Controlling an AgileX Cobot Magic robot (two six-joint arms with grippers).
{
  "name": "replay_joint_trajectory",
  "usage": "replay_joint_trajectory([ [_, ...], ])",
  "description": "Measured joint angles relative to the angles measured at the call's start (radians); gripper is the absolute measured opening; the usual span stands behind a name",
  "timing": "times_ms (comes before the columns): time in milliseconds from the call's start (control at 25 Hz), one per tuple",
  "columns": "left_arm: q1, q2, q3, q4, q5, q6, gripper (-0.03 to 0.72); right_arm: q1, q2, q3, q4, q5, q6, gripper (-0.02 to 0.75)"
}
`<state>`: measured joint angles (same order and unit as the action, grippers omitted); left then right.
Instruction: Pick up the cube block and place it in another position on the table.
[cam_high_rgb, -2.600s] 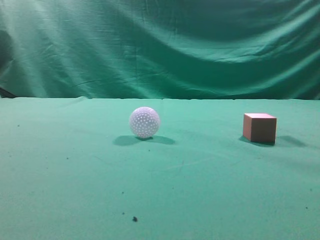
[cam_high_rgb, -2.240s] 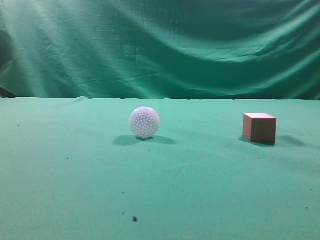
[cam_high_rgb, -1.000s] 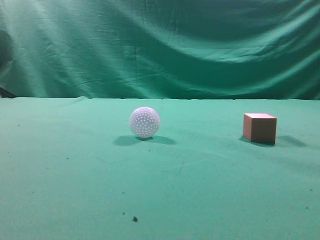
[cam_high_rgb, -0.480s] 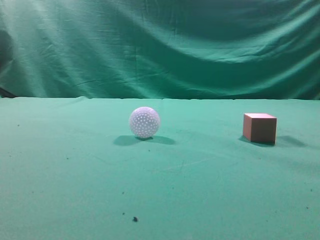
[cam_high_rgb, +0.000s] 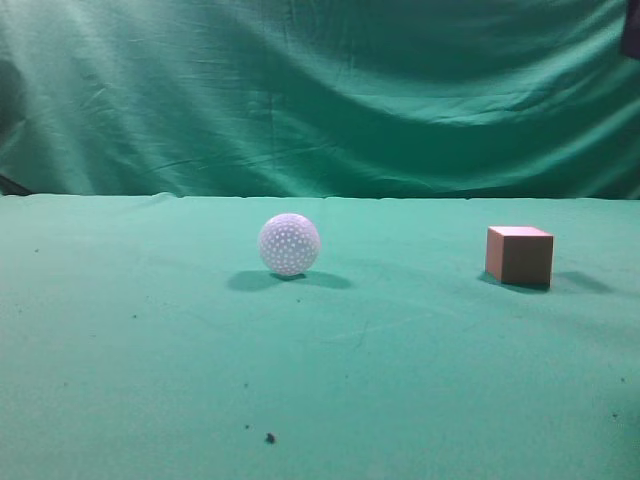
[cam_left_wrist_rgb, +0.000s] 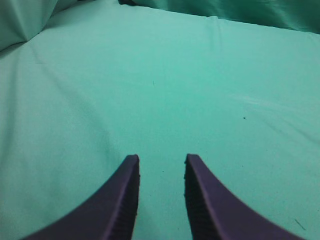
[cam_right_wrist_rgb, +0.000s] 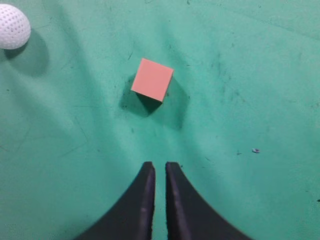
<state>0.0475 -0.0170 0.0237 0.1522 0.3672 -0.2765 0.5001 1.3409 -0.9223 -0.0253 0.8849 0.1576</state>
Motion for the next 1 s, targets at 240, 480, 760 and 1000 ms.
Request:
replay_joint_trajectory([
  [240,0.000,0.000,0.000,0.000,0.000,0.000,0.262,0.002,0.194,-0.106,0.068,0.037,0.001,0.376],
  [480,0.000,0.000,0.000,0.000,0.000,0.000,0.262,0.002,0.335,-0.157,0.029,-0.002,0.010,0.473],
  [760,0.000,0.000,0.000,0.000,0.000,0.000,0.262,0.002,0.441,-0.161,0.010,-0.088,0.041,0.499],
  [1000,0.000,0.000,0.000,0.000,0.000,0.000,0.262,0.002,0.451,-0.161,0.006,-0.131,0.050,0.218],
])
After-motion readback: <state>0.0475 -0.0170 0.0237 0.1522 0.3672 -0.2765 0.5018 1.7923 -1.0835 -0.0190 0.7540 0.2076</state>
